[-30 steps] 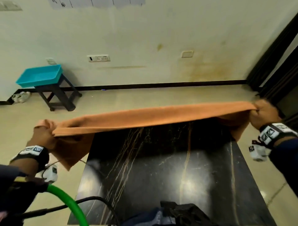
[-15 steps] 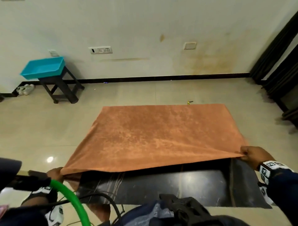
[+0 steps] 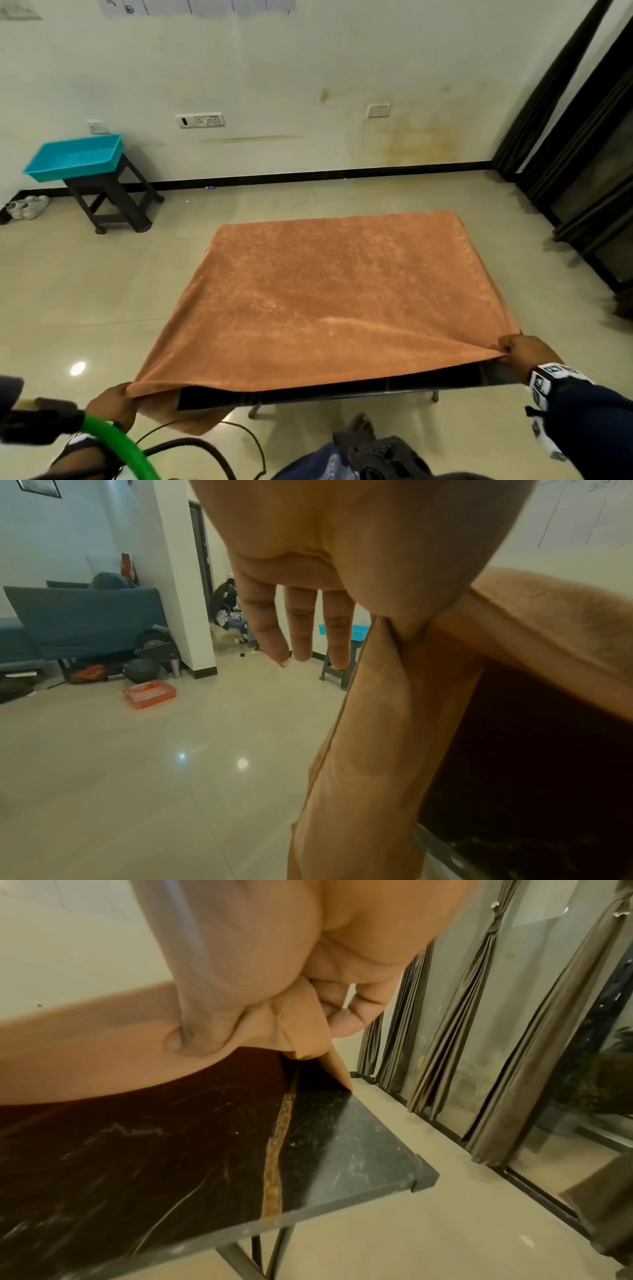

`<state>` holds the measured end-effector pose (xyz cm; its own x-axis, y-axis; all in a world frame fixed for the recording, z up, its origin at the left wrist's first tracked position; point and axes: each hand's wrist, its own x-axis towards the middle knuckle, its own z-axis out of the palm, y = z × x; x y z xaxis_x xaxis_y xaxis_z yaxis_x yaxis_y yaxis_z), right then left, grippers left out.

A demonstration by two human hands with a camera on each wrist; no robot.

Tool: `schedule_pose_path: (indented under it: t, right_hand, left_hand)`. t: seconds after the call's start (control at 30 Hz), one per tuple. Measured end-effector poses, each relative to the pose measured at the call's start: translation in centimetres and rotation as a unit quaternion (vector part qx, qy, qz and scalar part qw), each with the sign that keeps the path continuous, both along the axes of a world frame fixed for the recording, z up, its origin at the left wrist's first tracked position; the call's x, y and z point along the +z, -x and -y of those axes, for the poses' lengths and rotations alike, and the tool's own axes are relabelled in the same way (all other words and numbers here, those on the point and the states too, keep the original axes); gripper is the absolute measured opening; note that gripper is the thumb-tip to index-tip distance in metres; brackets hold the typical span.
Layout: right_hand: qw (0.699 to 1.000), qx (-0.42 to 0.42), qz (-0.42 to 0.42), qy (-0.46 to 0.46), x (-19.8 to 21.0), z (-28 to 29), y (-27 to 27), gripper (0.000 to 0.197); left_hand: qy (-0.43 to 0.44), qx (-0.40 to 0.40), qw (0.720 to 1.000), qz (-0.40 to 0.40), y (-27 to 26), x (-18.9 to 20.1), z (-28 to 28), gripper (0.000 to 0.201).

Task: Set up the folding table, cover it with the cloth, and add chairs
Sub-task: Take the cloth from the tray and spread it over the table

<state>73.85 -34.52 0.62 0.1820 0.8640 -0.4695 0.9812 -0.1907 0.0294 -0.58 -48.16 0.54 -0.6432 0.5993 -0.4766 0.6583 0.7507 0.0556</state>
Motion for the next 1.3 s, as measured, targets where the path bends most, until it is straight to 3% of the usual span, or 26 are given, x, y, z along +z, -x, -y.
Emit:
schedule_pose_path:
  t: [0.07,0.17,0.23,0.37,0.47,0.6,0.73,0.83,0.97,1.17,1.3]
  right_hand:
    - [1.0,-0.016,-0.012,0.012,-0.3,2.2,1.0,0.021]
    - [1.0,-0.026,-0.015,0.007,-1.2,5.3,1.9,0.025]
    - [0.999,-0.025,-0.026,0.006,-1.0,6.9,3.0,0.028]
    - [1.0,-0.003,-0.023,0.0,-0.8,9.1,3.7,0.034]
    - [1.0,0.013,-0.003,-0.016,-0.6,9.6,2.9,0.027]
    - [0.999,0.026,0.015,-0.015,-1.3,9.4,0.8,0.021]
    - [0.999,0.042,0.031,-0.004,-2.2,8.6,-2.1,0.017]
    - [0.998,0.05,0.036,-0.006,-2.6,7.7,-4.3,0.017]
    - [0.999,0.037,0.039,-0.005,-3.1,7.3,-6.8,0.017]
    - [0.999,0.017,0.043,0.02,-5.1,9.9,-9.6,0.015]
    - [0.996,0.009,0.025,0.081,-8.2,13.2,-10.6,0.01]
  left_hand:
    - [-0.097,-0.024,0.995,0.002,0.2,-2.0,0.7,0.043]
    - [-0.07,-0.114,0.991,-0.019,-2.1,-4.2,0.4,0.078]
    - [-0.066,-0.195,0.979,0.012,-5.7,-5.7,-0.2,0.088]
    - [-0.038,-0.351,0.934,0.049,-13.8,-7.3,-1.4,0.09]
    - [0.002,-0.396,0.918,-0.005,-17.3,-8.1,-1.8,0.086]
    - [0.028,-0.407,0.911,-0.056,-18.6,-9.6,-1.4,0.069]
    - [0.008,-0.386,0.918,-0.094,-18.1,-9.6,-0.8,0.025]
    - [-0.039,-0.351,0.934,-0.057,-17.1,-8.9,-0.7,0.014]
    - [-0.068,-0.304,0.948,0.062,-17.5,-6.3,-0.5,0.022]
    - [0.042,-0.407,0.911,0.046,-19.6,-5.7,4.5,0.072]
    - [0.108,-0.378,0.918,0.056,-21.3,-7.1,8.8,0.043]
